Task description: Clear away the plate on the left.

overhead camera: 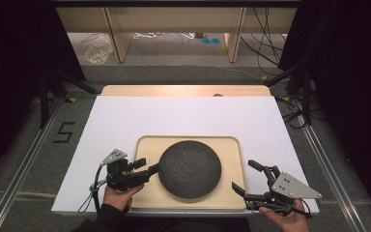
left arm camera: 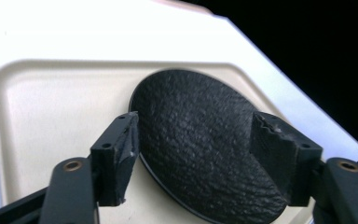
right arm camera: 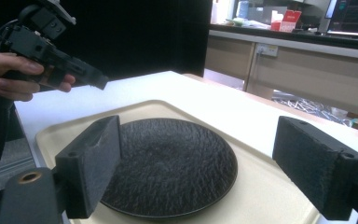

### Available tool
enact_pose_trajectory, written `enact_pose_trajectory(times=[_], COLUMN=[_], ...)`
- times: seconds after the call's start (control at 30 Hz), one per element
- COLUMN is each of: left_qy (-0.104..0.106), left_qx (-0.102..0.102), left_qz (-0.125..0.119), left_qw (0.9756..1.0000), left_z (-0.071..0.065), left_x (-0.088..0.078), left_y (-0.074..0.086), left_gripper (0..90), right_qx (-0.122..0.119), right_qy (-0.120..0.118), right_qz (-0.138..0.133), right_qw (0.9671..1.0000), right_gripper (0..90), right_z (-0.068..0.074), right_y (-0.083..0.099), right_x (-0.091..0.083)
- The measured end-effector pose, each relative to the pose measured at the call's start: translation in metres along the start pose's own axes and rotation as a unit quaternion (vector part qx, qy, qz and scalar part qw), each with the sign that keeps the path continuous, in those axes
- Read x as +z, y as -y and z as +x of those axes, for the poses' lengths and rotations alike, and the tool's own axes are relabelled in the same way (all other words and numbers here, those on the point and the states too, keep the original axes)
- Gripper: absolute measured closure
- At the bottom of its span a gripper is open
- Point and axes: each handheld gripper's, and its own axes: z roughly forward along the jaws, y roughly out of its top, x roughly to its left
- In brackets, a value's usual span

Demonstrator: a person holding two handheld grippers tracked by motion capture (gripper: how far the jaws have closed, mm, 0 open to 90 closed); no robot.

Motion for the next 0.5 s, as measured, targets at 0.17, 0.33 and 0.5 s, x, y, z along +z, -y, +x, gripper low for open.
enact_pose_trajectory(times=[0.17,0.33,0.5], left_qy=[0.03,0.044,0.052], left_qx=[0.019,0.053,0.095], left_qz=[-0.033,-0.053,-0.074], left_qw=[0.9988,0.9962,0.9914], left_z=[-0.002,-0.006,-0.012], left_x=[-0.009,-0.014,-0.021], left_y=[-0.001,-0.002,-0.001], left_gripper=[31.1,29.3,25.7], right_qx=[0.0,0.0,-0.008], right_qy=[0.001,0.0,0.005], right_qz=[-0.002,-0.003,-0.009], right_qw=[1.0,1.0,0.9999], right_gripper=[16.8,16.8,16.8], right_z=[0.0,0.0,-0.001], right_y=[0.0,0.0,0.0], right_x=[0.0,0.0,0.001])
